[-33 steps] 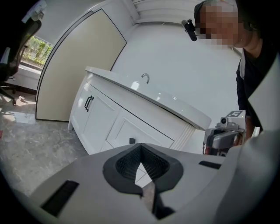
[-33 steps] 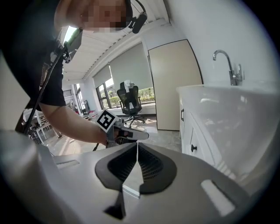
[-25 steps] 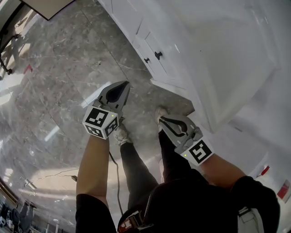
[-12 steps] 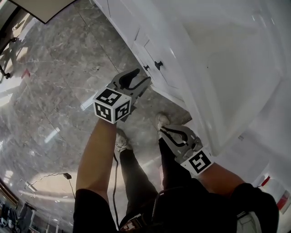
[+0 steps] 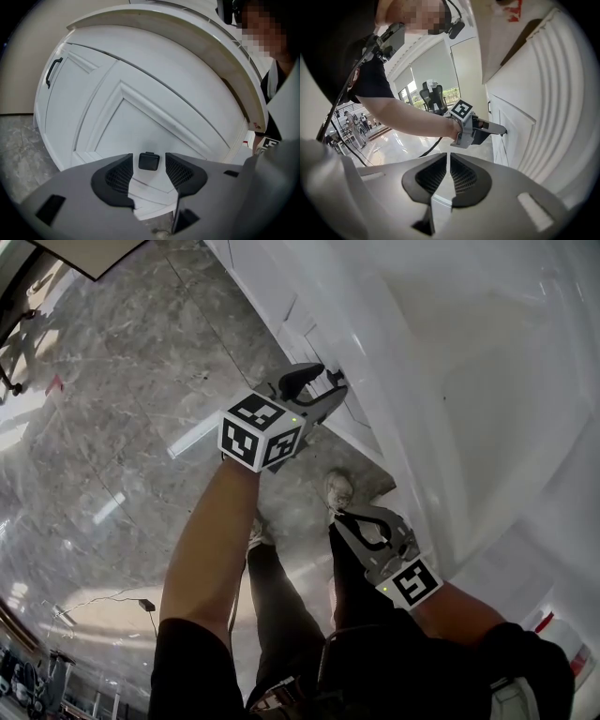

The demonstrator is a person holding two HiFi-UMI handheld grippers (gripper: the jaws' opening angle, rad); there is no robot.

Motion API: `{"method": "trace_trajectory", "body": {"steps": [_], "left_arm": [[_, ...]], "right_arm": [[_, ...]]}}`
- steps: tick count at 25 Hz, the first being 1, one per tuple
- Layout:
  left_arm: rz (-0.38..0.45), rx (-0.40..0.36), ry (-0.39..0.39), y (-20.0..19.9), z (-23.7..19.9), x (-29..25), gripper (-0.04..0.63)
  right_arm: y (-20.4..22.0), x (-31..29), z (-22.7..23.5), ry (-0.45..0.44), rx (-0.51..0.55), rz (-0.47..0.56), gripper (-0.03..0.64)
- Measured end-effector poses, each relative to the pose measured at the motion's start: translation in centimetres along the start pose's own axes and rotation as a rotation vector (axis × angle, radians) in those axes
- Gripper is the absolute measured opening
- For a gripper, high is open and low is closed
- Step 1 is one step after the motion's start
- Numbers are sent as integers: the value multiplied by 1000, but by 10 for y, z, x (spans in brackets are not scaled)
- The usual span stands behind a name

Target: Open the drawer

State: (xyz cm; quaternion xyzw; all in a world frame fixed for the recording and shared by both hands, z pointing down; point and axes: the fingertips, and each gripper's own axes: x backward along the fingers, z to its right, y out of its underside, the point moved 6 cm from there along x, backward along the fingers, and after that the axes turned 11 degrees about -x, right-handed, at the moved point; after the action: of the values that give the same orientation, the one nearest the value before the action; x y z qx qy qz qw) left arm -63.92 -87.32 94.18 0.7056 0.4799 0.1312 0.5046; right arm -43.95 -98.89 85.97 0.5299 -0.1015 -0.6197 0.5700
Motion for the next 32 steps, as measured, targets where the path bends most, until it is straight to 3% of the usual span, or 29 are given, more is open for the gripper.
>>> {"method": "trace_trajectory", "body": {"steps": [4, 7, 11, 14, 25, 32], "left_arm": [[-28, -36, -5, 0, 0, -8, 197], [-55, -65, 13, 2, 0, -12, 130], [-87, -108, 10, 1, -2, -11, 126], [-79, -107, 2, 1, -1, -11, 124], [-104, -116, 9, 13, -5, 15, 123], [-112, -112, -3, 22, -3, 40, 123]], "right_arm": [[2, -2, 2, 2, -3, -3, -3], [4, -1, 5, 7, -2, 0, -3], [4, 0, 8, 21, -17, -13, -3], [5, 1, 9, 35, -44, -23, -3], [6, -11, 1, -11, 42, -20, -3], [7, -16, -12, 3, -4, -2, -3]]}}
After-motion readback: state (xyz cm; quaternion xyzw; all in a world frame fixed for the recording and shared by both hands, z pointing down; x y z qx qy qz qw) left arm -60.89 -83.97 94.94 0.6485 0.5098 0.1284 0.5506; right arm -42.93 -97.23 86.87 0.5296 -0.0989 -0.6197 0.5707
